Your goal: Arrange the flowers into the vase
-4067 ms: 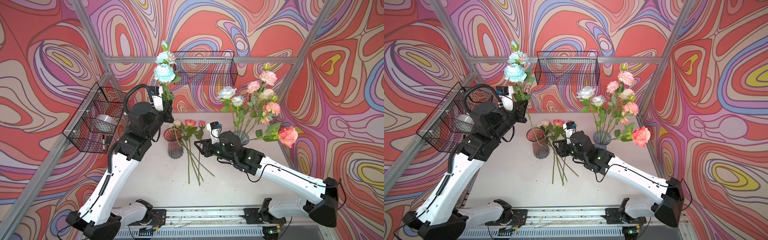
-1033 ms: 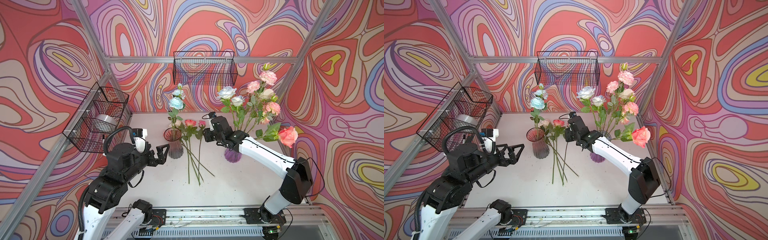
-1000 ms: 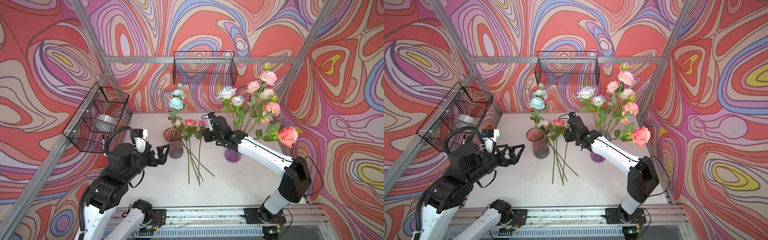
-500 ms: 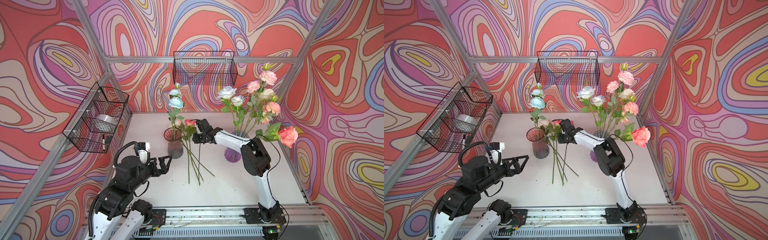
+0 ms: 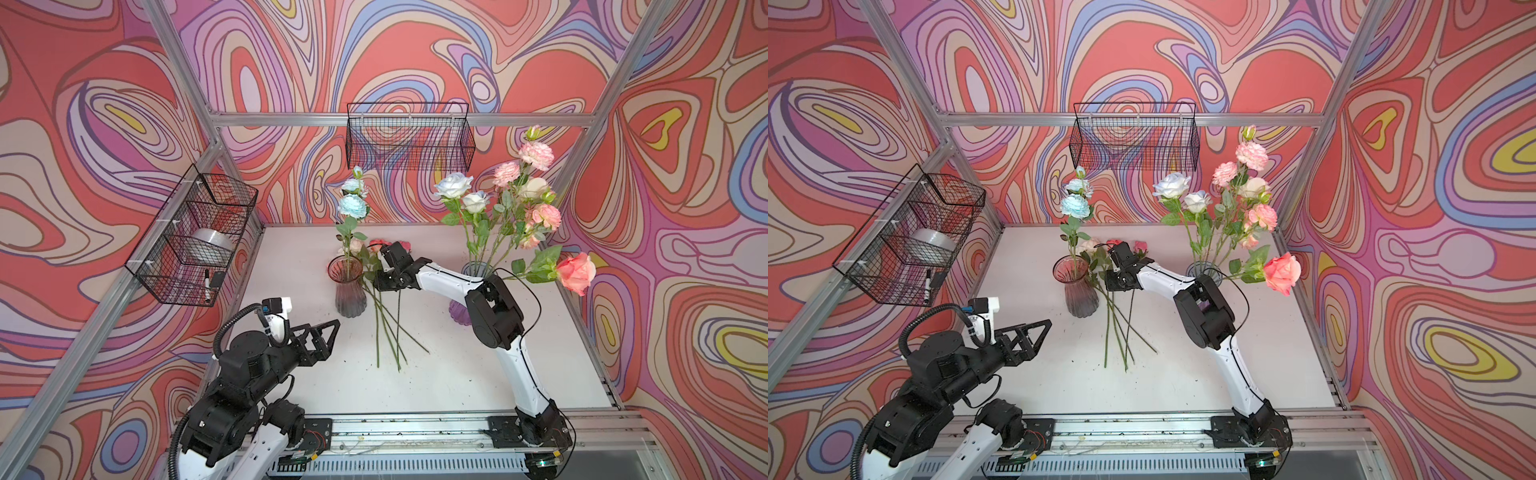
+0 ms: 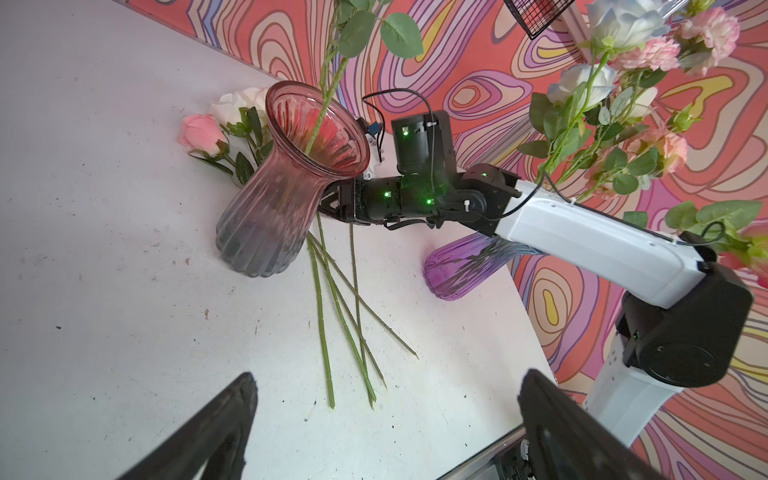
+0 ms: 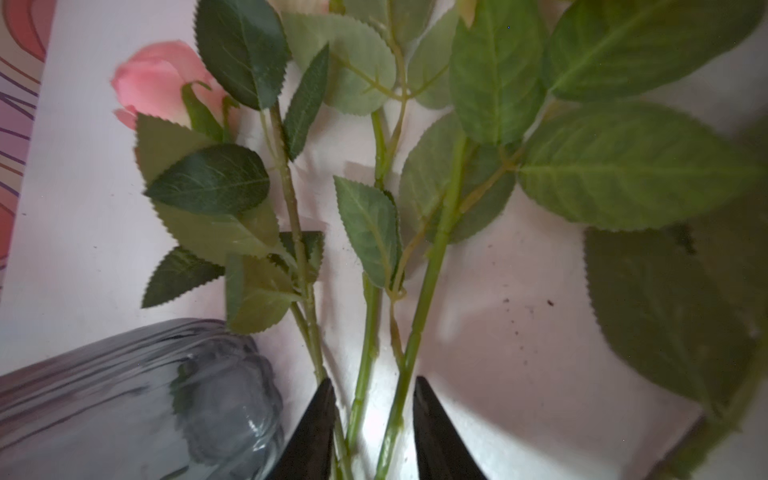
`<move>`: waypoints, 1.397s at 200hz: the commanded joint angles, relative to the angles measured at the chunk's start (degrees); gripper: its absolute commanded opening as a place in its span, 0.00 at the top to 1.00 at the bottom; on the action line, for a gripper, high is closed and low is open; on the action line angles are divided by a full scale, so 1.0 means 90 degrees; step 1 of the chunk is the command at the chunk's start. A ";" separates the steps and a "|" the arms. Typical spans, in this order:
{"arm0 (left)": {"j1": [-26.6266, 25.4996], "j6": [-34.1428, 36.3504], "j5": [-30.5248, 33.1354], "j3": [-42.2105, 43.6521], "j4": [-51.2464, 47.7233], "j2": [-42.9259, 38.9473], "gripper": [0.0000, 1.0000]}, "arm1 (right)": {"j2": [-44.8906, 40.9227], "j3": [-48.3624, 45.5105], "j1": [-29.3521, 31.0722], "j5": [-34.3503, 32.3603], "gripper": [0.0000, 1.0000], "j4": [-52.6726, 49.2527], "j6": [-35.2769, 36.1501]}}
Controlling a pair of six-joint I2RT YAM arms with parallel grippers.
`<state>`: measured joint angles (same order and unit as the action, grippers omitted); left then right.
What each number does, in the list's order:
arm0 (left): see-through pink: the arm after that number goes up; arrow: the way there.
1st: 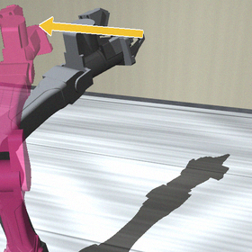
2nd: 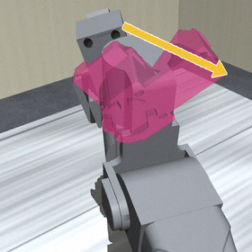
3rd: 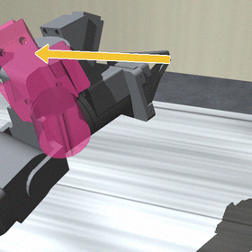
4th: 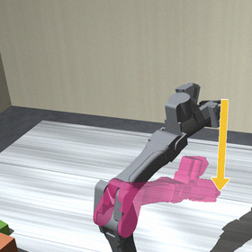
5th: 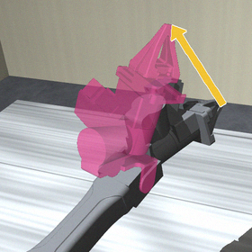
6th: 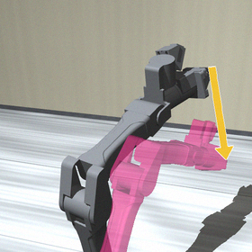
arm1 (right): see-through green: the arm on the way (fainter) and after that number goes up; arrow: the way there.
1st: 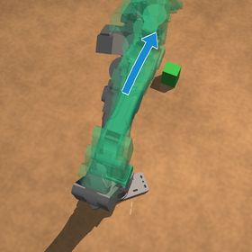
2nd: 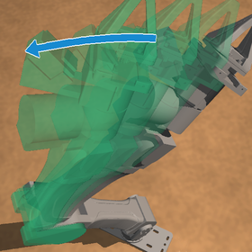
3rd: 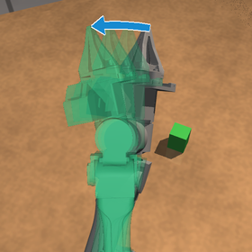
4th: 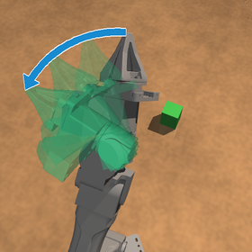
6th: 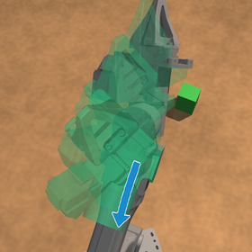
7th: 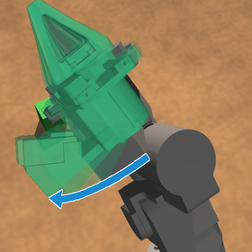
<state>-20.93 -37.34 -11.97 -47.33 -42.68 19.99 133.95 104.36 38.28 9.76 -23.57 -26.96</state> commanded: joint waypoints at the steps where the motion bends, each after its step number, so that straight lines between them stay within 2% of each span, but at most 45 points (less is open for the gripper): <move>1: 0.0039 -0.0062 0.0062 -0.0067 -0.0334 -0.0185 0.01 | 0.0197 0.0075 0.0060 -0.0132 0.75 -0.0136 -0.0147; 45: 0.0038 -0.0118 0.0128 -0.0063 -0.0452 -0.0441 0.01 | -0.0221 -0.0244 0.0063 -0.0099 1.00 0.0165 -0.0310; 104: 0.0040 -0.0323 -0.0021 -0.0231 -0.0426 -0.0359 0.02 | -0.2105 -0.1538 0.0082 -0.0352 1.00 0.1143 -0.0549; 147: 0.0042 -0.0521 -0.0659 -0.0018 0.0192 -0.0063 0.06 | -0.3322 -0.2558 0.0298 -0.0600 1.00 0.1425 -0.0579; 202: 0.0038 -0.0830 -0.1765 0.0514 0.1700 0.0561 0.15 | -0.5389 -0.4388 0.1081 -0.1707 1.00 0.1803 -0.0732; 226: 0.0027 -0.0880 -0.1991 0.0620 0.2105 0.0731 0.17 | -0.6196 -0.4998 0.1385 -0.2137 1.00 0.1848 -0.0828; 252: -0.0061 -0.0879 -0.2135 0.0601 0.2425 0.0945 0.20 | -0.6866 -0.5450 0.1668 -0.2249 1.00 0.2091 -0.0810; 279: -0.0483 -0.0830 -0.1985 0.0592 0.2984 0.1315 0.21 | -0.7332 -0.5784 0.1995 -0.2237 1.00 0.2530 -0.0574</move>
<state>-22.48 -44.60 -29.26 -41.89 -23.16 29.32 70.98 54.92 53.91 -8.43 -5.56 -33.69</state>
